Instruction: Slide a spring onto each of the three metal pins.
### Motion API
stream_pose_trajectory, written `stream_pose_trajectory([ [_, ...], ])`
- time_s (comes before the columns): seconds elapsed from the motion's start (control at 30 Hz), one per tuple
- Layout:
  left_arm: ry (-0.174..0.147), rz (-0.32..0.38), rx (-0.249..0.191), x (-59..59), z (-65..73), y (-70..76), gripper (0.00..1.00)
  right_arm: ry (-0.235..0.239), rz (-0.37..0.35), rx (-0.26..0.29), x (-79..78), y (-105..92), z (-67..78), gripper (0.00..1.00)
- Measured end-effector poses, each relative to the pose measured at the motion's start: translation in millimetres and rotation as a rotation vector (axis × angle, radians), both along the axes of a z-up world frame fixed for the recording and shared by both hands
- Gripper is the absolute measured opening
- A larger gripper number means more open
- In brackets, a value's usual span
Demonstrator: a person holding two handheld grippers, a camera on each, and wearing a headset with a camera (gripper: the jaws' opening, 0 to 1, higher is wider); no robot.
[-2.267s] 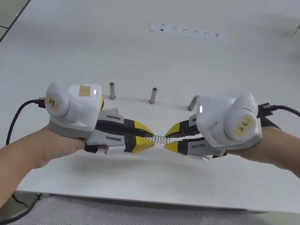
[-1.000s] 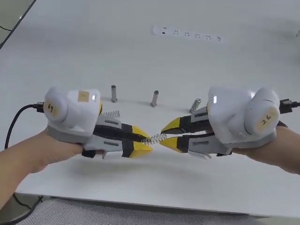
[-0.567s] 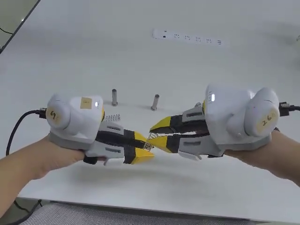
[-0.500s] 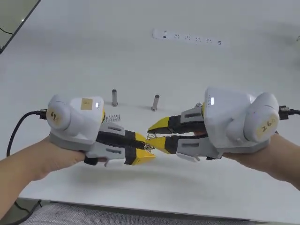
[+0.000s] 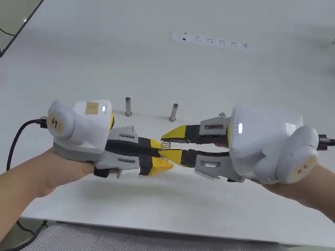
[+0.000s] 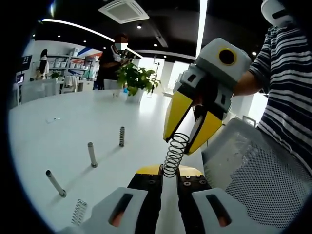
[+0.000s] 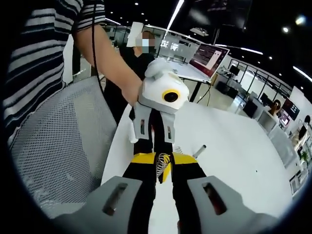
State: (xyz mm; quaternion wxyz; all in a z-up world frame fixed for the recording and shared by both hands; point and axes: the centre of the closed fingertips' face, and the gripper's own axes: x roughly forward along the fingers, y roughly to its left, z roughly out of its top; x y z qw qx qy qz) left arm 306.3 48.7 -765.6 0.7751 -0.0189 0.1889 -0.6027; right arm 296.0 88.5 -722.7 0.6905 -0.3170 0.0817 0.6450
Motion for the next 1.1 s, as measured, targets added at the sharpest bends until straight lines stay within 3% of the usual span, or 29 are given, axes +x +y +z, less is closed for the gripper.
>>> stream_pose_trajectory([
  [0.2, 0.0, 0.009, 0.006, 2.1, -1.6, 2.5, 0.08, 0.001, -0.013, 0.022, 4.1, -2.3, -0.7, 0.12],
  [0.43, 0.007, 0.029, -0.02, 7.4, 2.6, 2.1, 0.08, 0.031, -0.052, 0.078, 10.8, -7.2, 4.3, 0.12],
  [0.77, 0.018, 0.033, -0.031, 8.8, 3.6, -0.8, 0.09, 0.011, -0.043, 0.062, 13.0, -7.0, 5.1, 0.12],
  [1.1, 0.016, 0.042, -0.015, 6.3, 0.5, -0.6, 0.16, 0.003, -0.051, 0.061, 15.1, -5.0, 6.8, 0.12],
])
